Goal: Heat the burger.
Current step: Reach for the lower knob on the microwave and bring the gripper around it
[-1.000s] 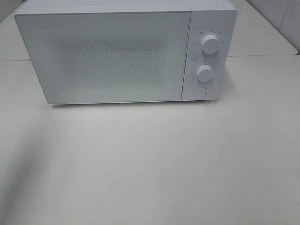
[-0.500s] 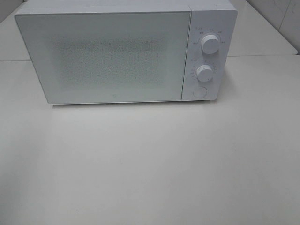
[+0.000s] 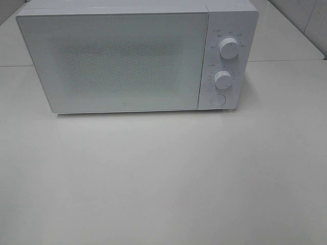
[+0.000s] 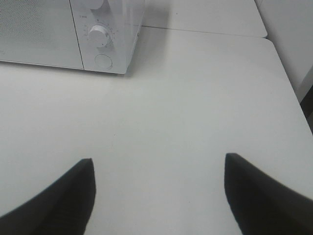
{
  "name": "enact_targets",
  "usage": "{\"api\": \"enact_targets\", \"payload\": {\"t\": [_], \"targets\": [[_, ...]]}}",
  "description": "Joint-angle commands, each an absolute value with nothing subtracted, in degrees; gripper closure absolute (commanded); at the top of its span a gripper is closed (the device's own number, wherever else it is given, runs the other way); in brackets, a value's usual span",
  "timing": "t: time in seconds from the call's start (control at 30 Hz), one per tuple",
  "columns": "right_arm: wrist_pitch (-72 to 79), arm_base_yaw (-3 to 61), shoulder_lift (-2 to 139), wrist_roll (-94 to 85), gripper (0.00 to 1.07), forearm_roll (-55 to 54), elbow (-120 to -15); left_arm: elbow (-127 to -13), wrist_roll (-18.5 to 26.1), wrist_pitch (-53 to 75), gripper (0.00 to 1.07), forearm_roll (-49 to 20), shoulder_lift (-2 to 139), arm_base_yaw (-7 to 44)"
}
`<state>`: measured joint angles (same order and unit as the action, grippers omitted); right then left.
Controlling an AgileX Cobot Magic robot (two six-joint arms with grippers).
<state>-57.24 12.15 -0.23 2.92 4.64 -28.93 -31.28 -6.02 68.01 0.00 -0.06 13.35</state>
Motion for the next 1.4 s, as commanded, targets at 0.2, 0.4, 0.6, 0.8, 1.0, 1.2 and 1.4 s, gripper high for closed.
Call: {"api": "enact_targets", "payload": {"t": [0.2, 0.4, 0.6, 0.8, 1.0, 1.2, 1.4], "targets": [[-56.72, 11.97, -1.55, 2.69, 0.39, 4.58, -28.93, -28.19, -0.34, 59.13, 1.06, 0.00, -0.74, 13.35], [-56.72, 11.97, -1.26, 2.69, 0.39, 4.58, -28.93, -28.48, -0.34, 59.13, 1.06, 0.00, -0.57, 13.35], [-56.72, 11.97, -1.26, 2.69, 0.39, 4.58, -28.93, -28.53, 0.34, 59.13, 1.06, -0.57, -0.57, 13.35], [-55.98, 11.97, -1.26, 2.58, 0.39, 4.58, -29.45, -28.53, 0.34, 59.13, 1.06, -0.57, -0.57, 13.35], [-53.86, 11.97, -1.26, 2.52, 0.39, 4.58, -30.37, -28.53, 0.34, 59.13, 1.06, -0.57, -0.57, 13.35], [-38.16, 11.97, -0.92, 2.58, 0.39, 4.76, -29.56, -28.53, 0.34, 59.13, 1.06, -0.57, -0.57, 13.35], [-28.82, 11.97, 4.81, 2.58, 0.39, 5.04, -26.36, -28.53, 0.34, 59.13, 1.06, -0.57, -0.57, 13.35]]}}
